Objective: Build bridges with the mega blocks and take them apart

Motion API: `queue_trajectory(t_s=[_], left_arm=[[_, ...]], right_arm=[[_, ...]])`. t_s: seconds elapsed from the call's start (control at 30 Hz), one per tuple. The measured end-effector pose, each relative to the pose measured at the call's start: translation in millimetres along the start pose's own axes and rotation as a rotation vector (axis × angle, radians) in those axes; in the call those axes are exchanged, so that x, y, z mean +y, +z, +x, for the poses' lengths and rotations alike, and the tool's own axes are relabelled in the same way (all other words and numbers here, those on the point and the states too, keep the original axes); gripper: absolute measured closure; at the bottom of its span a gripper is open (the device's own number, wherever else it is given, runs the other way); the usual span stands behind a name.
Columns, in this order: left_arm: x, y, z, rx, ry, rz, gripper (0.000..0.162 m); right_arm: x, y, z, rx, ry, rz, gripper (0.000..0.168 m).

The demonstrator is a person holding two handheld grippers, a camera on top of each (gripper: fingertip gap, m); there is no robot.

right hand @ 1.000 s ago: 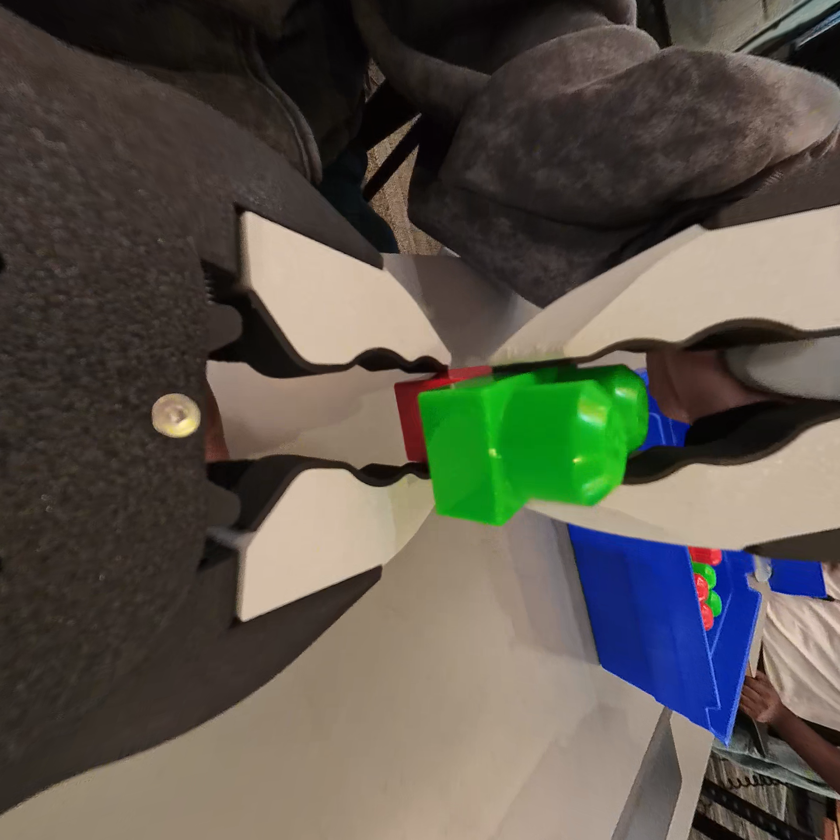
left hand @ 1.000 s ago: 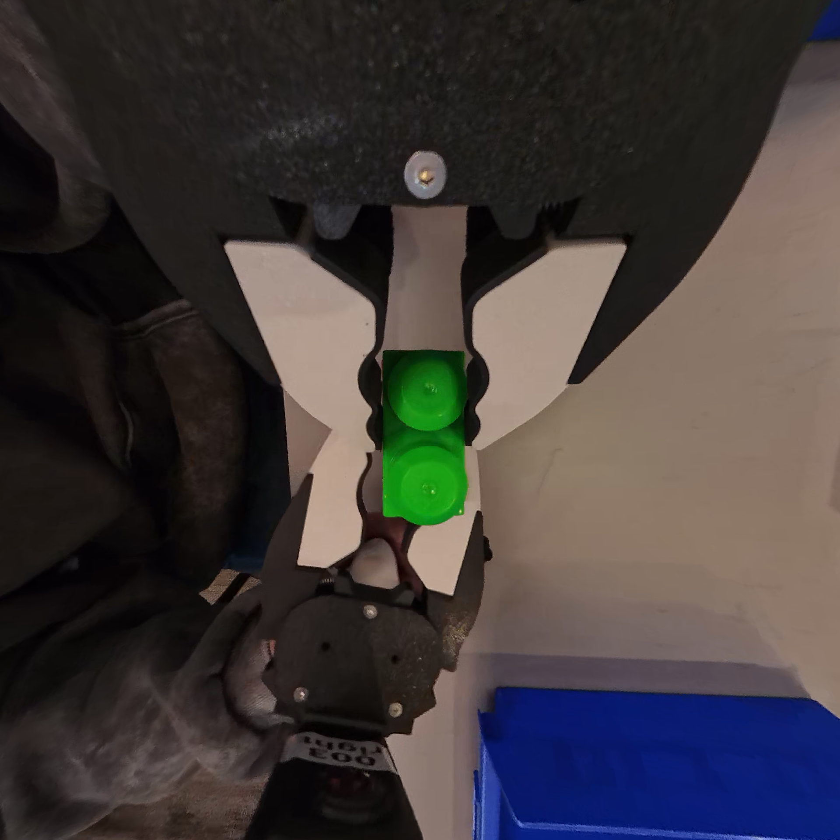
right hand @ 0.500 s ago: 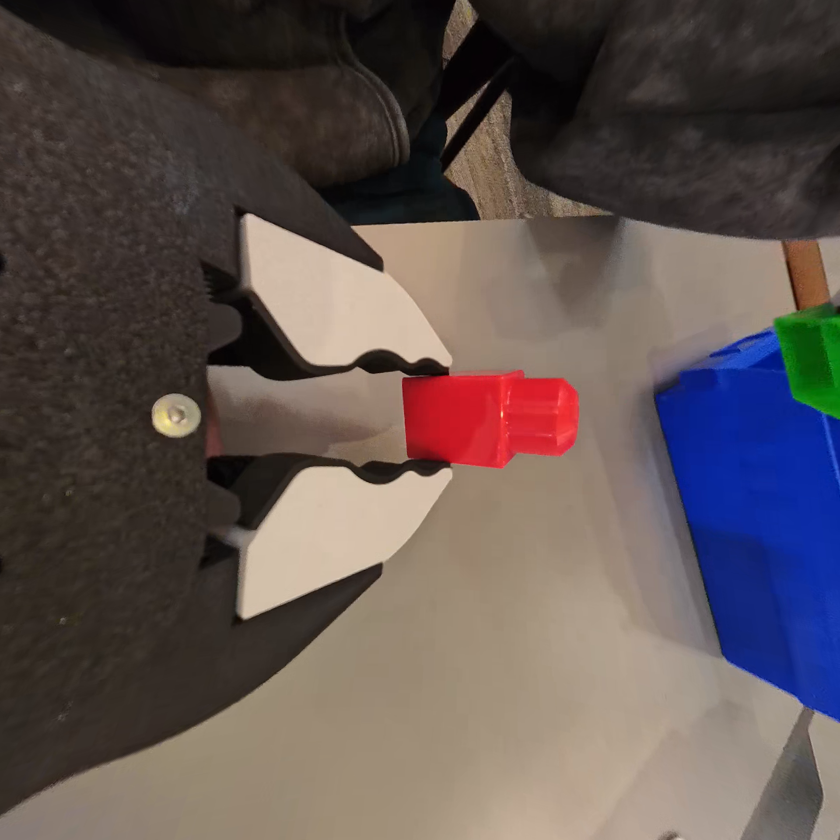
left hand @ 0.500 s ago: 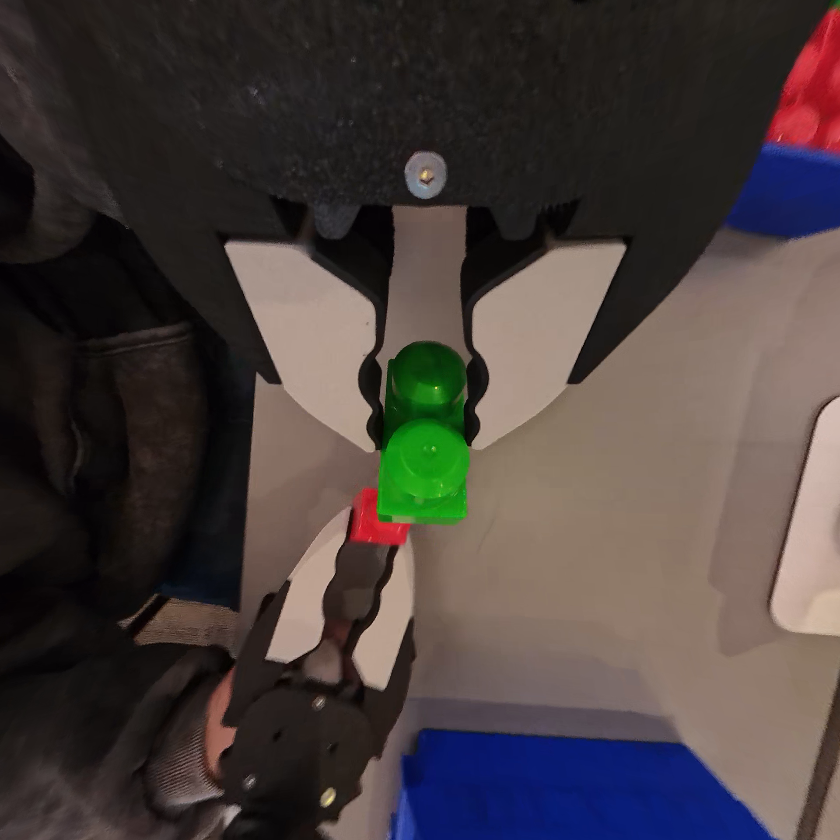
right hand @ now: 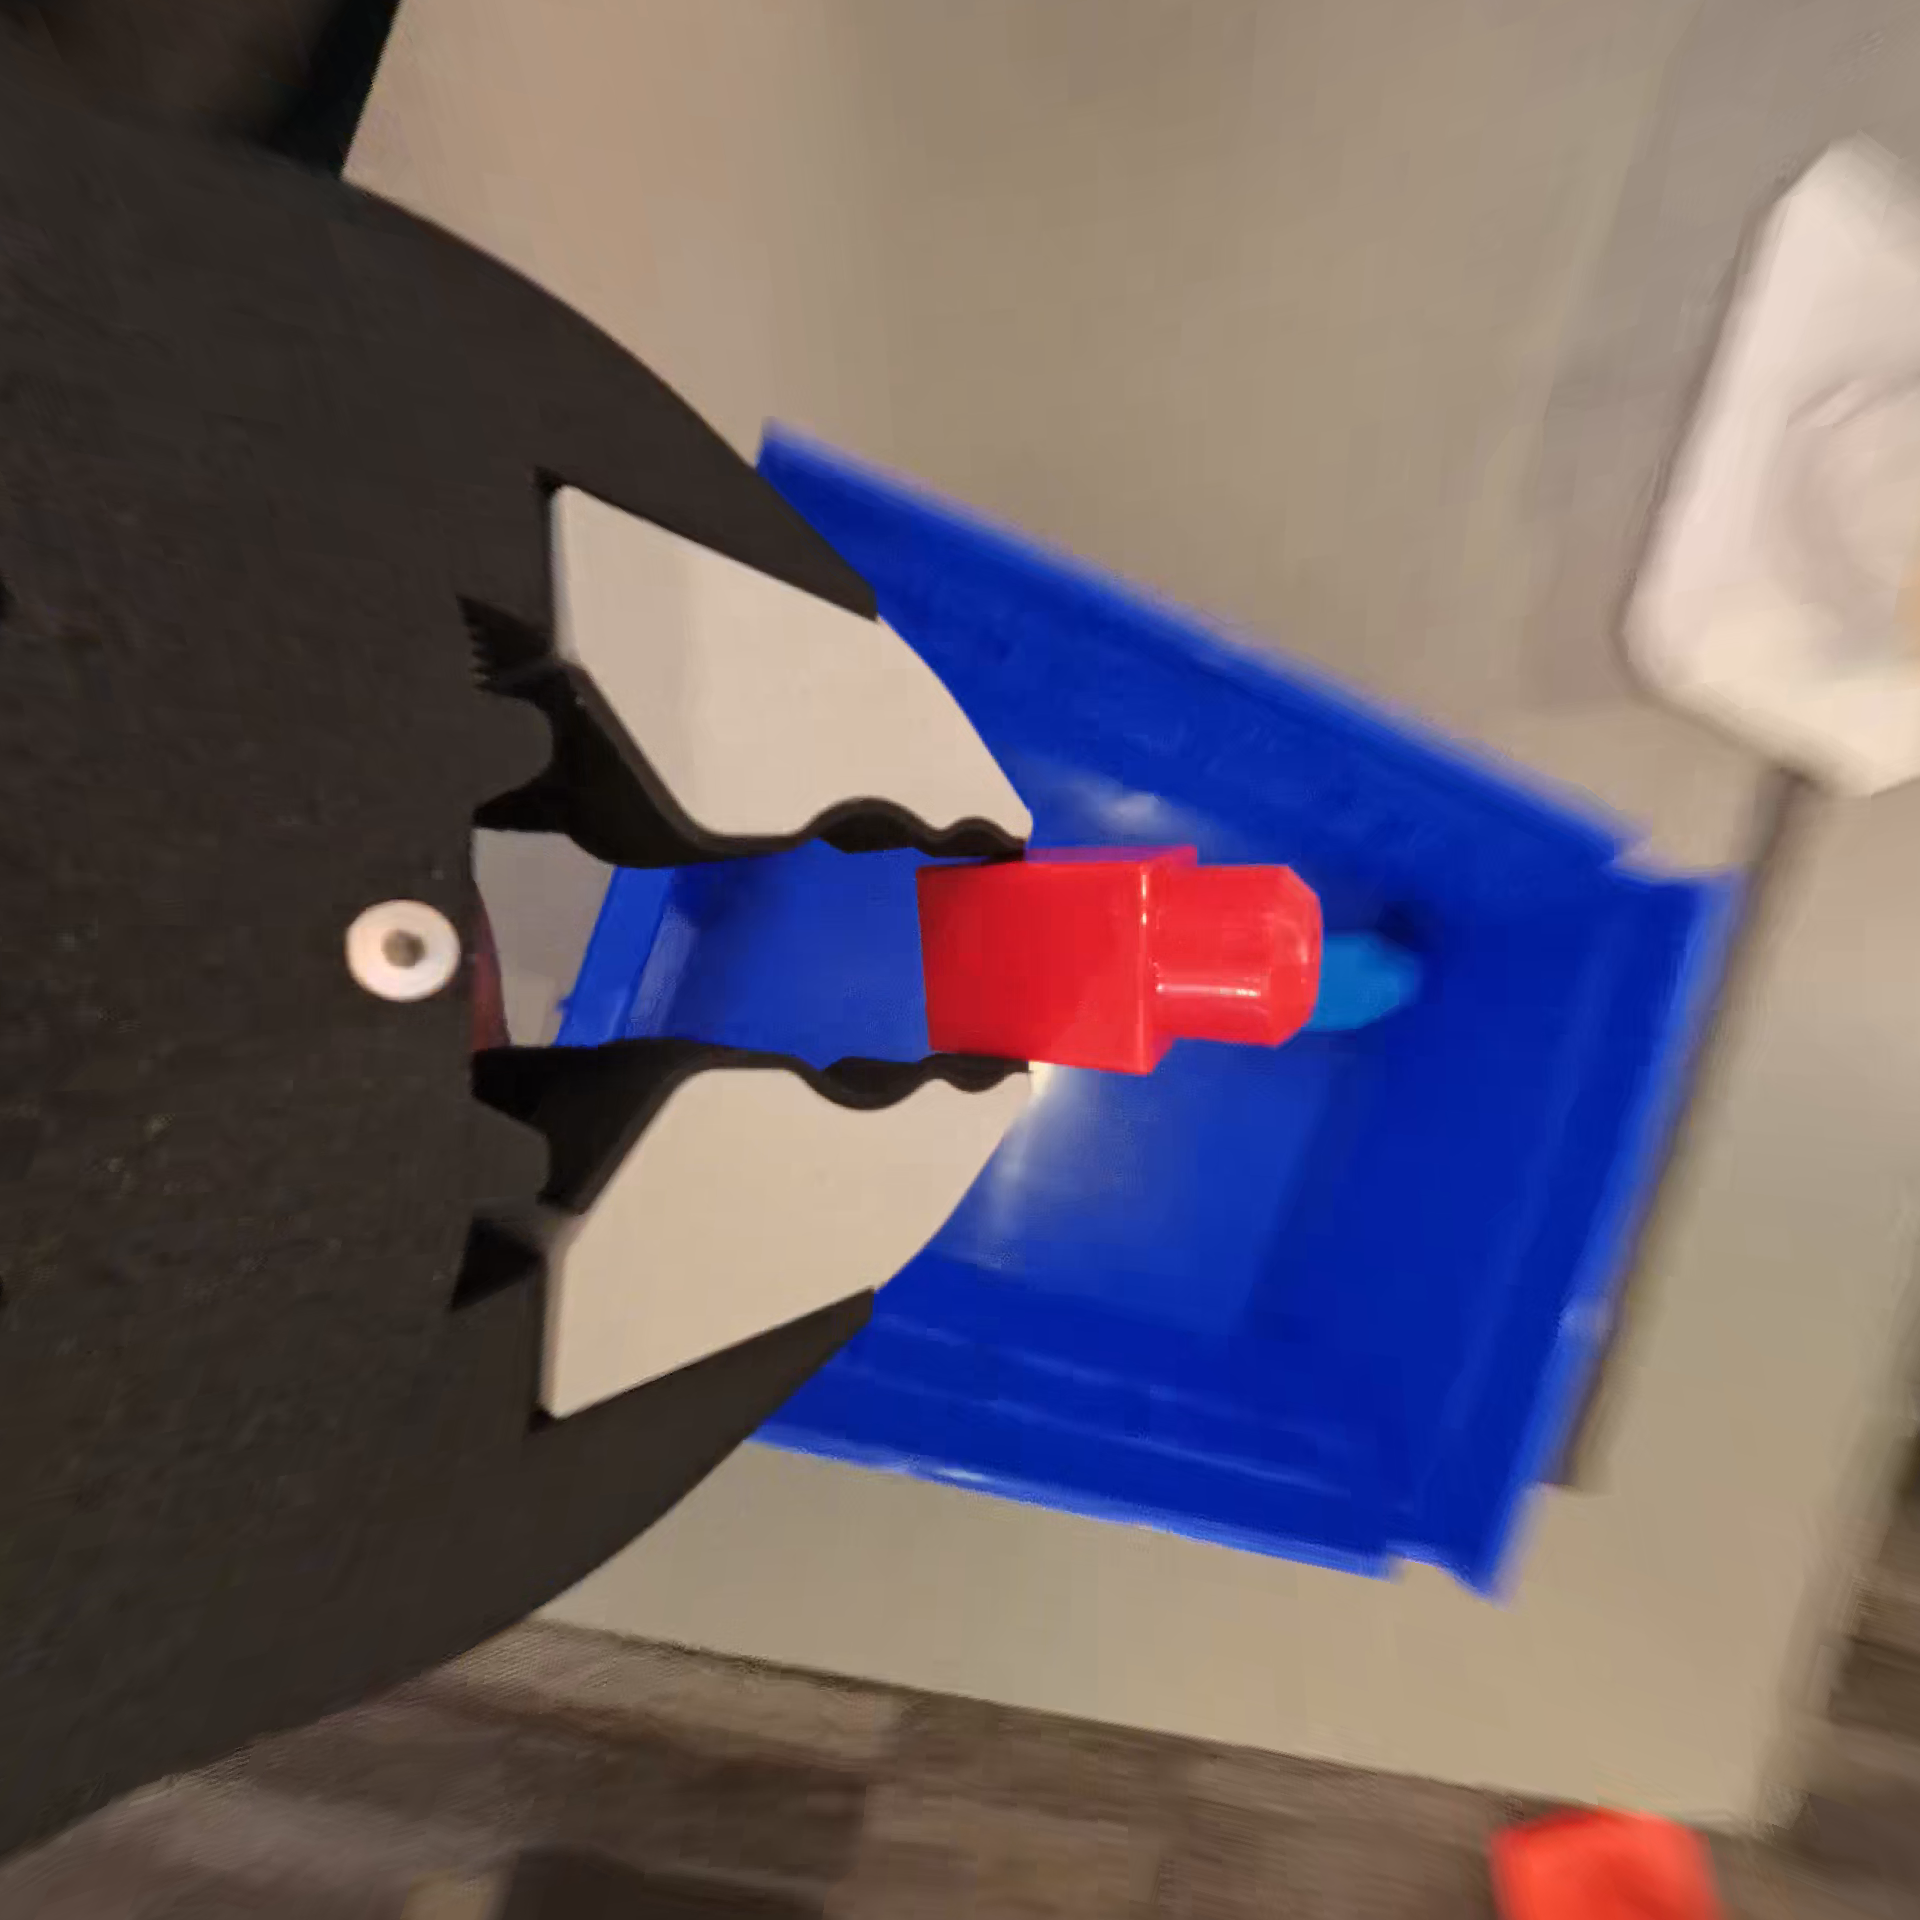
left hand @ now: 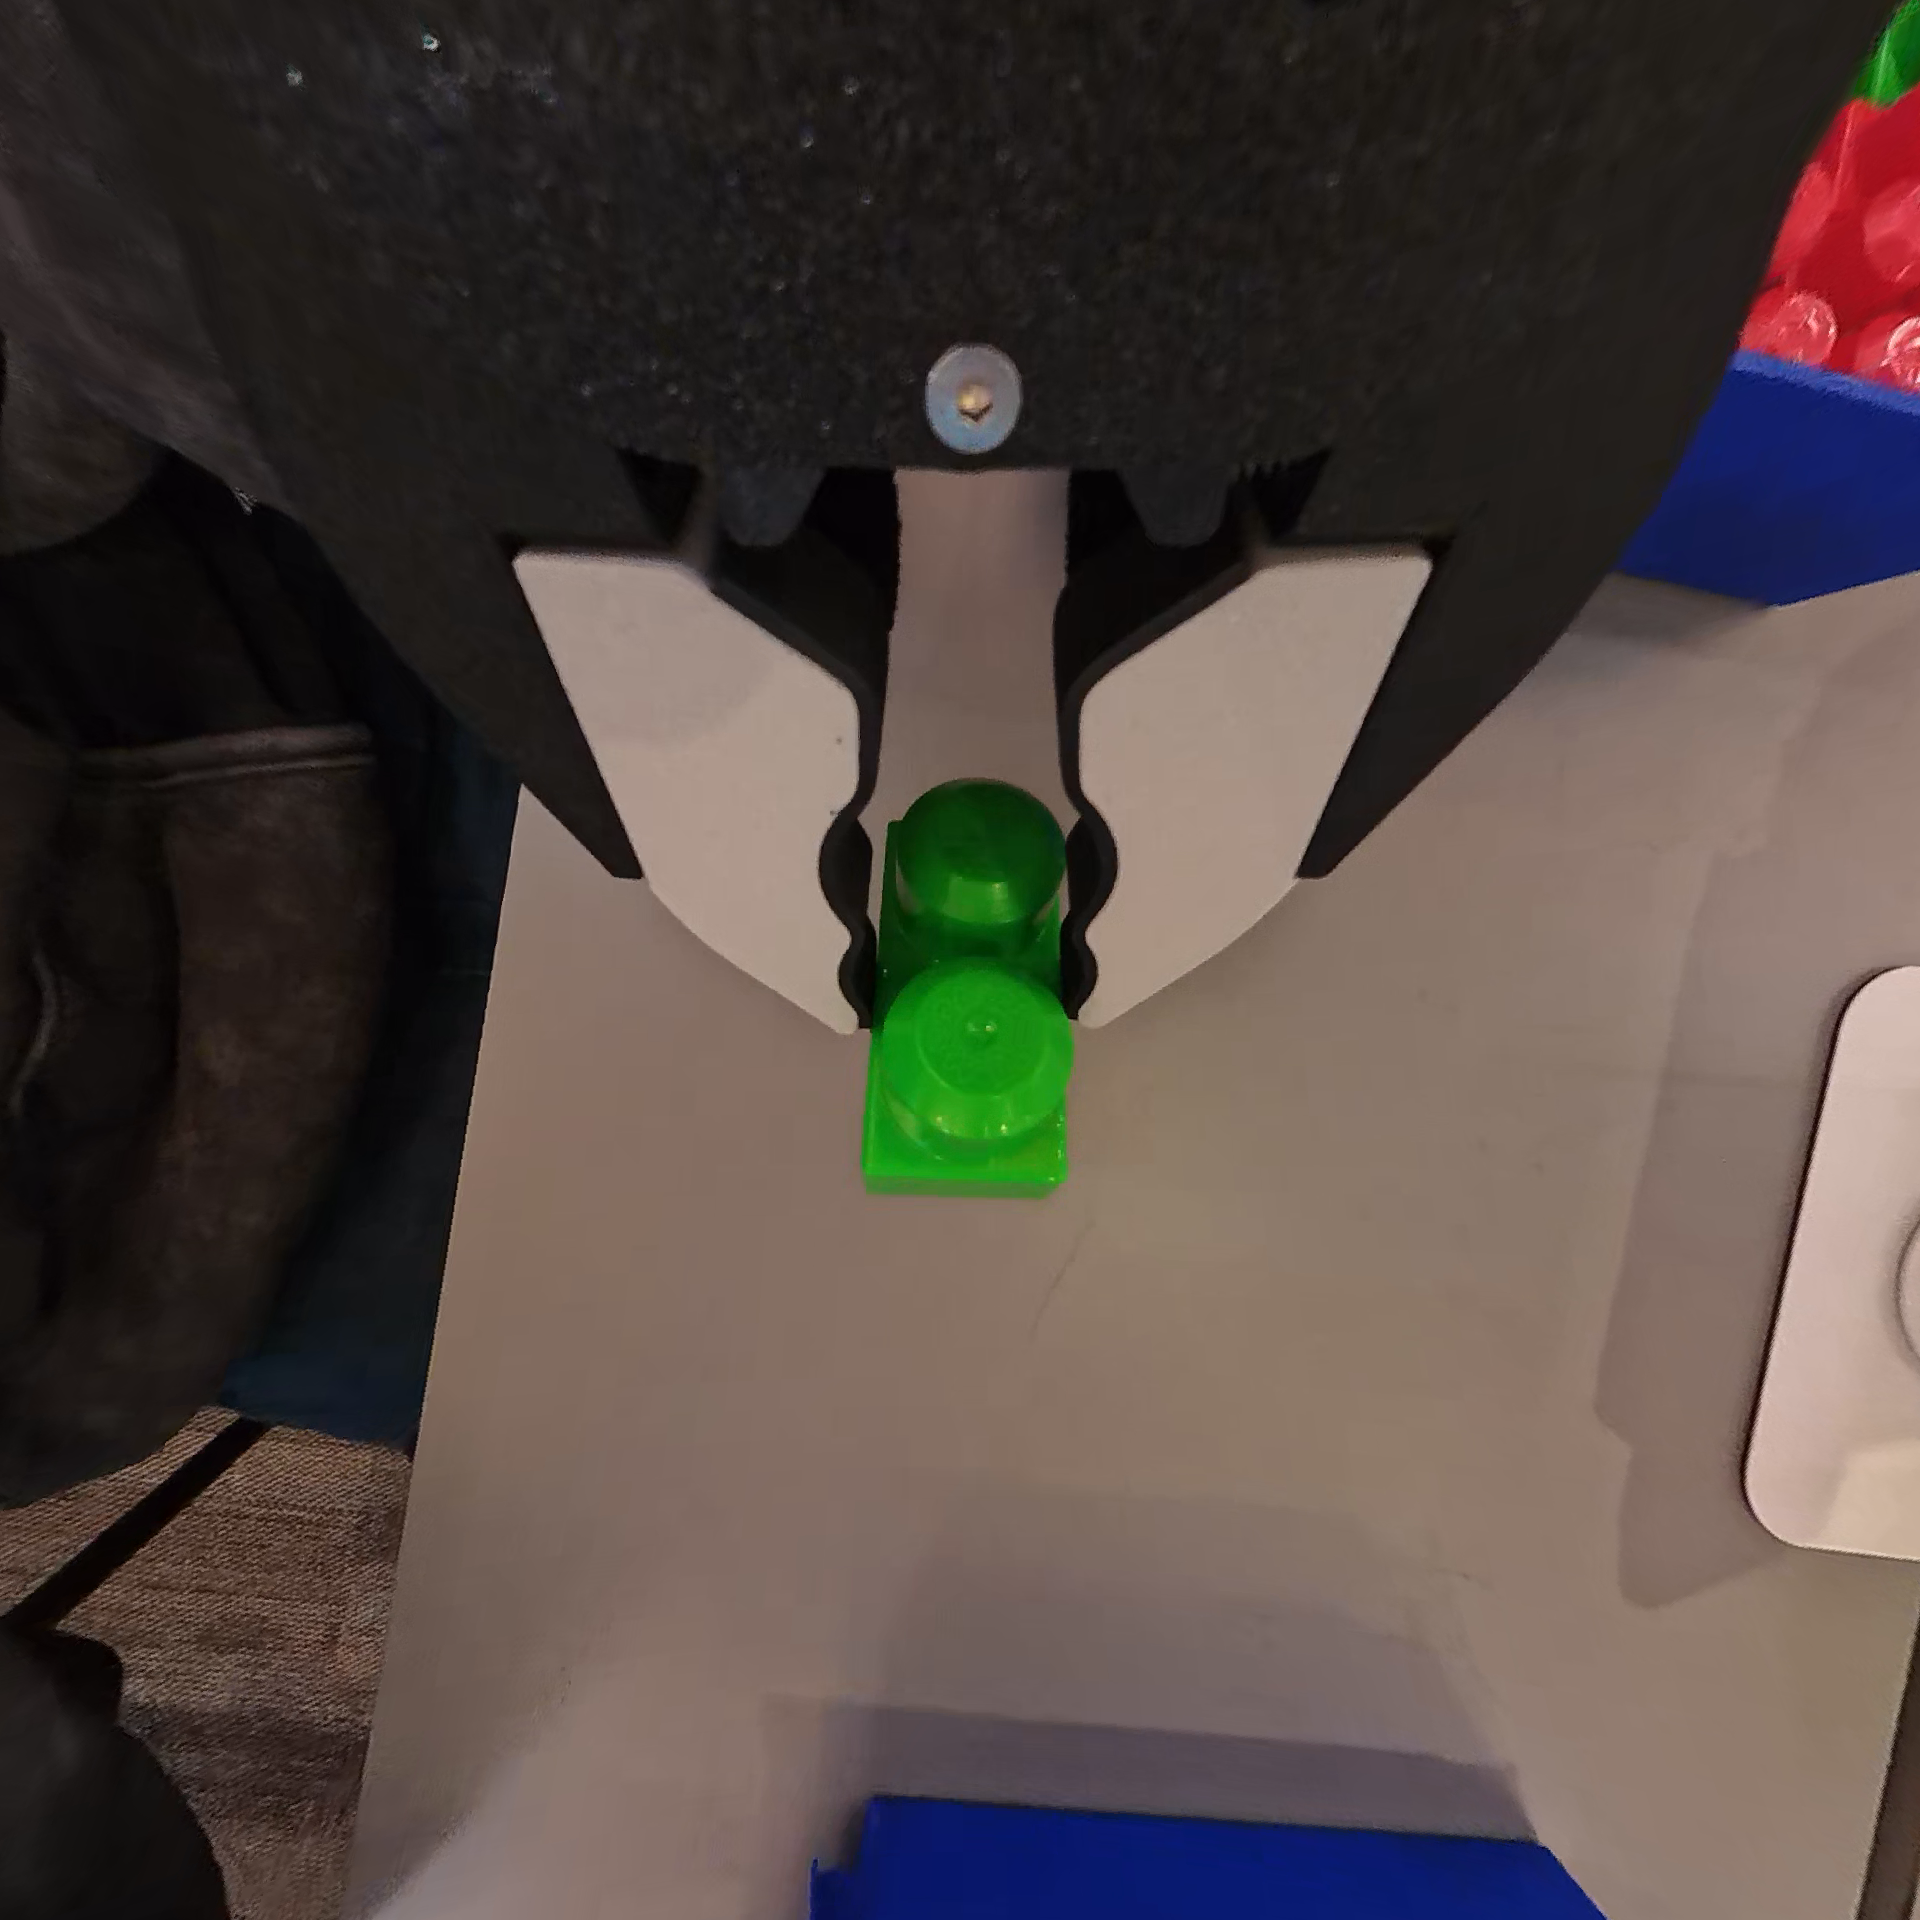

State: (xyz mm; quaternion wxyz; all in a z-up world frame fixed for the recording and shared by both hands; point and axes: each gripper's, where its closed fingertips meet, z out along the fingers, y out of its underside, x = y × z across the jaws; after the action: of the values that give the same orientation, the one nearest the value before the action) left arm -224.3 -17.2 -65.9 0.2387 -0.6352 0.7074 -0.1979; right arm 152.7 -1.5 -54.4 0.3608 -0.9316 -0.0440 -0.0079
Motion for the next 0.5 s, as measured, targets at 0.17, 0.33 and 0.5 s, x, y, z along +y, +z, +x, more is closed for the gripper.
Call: queue_trajectory(t_s=[0.17, 0.33, 0.5], left_arm=[[0, 6, 3, 0.020, 0.005, -0.012, 0.128], [7, 14, 2, 0.036, -0.006, -0.038, 0.129], [13, 18, 2, 0.048, -0.020, -0.045, 0.129]], right_arm=[[77, 53, 44, 0.114, -0.023, -0.520, 0.132], [114, 62, 38, 0.108, -0.079, -0.713, 0.131], [117, 68, 40, 0.114, -0.075, -0.690, 0.124]])
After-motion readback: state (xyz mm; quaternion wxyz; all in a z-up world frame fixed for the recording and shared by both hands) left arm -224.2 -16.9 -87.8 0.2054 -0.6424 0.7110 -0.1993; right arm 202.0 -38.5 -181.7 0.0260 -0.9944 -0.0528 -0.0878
